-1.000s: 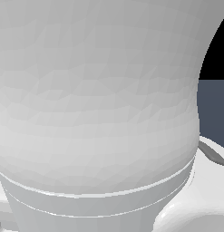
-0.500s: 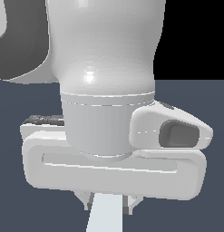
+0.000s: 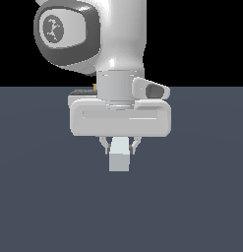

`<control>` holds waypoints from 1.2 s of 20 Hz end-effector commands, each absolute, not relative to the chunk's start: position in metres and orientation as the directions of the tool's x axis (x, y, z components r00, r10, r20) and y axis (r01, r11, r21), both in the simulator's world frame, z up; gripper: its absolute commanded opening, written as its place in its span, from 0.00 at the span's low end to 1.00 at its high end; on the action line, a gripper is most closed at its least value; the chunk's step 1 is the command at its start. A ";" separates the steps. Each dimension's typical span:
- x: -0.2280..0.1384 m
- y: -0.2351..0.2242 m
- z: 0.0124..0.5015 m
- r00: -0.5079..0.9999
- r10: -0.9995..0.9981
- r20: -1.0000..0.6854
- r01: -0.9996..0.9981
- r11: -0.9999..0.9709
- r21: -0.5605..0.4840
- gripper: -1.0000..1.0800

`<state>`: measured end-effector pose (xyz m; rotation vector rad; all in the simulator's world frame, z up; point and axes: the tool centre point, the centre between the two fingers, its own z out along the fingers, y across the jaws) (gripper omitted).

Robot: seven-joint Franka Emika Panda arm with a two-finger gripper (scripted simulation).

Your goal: Insert the peg into the horizontal hole in a box.

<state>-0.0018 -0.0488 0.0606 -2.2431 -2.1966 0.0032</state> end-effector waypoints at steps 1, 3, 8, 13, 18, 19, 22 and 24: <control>-0.002 -0.015 0.070 0.006 1.000 -0.001 1.000 -0.006 0.000 0.00; -0.002 0.008 0.075 -0.004 1.000 -0.001 1.000 0.004 0.000 0.00; -0.003 0.049 0.085 -0.023 1.000 -0.001 1.000 0.023 0.000 0.00; -0.003 0.067 0.089 -0.031 1.000 0.000 1.000 0.031 0.000 0.00; -0.004 0.067 0.088 -0.032 0.999 0.000 0.999 0.032 -0.003 0.00; -0.004 0.067 0.088 -0.032 0.999 0.000 0.999 0.032 -0.003 0.00; 0.000 0.067 0.090 -0.032 0.999 0.000 0.999 0.032 0.000 0.00; 0.001 0.067 0.090 -0.032 0.999 0.001 0.999 0.032 0.001 0.00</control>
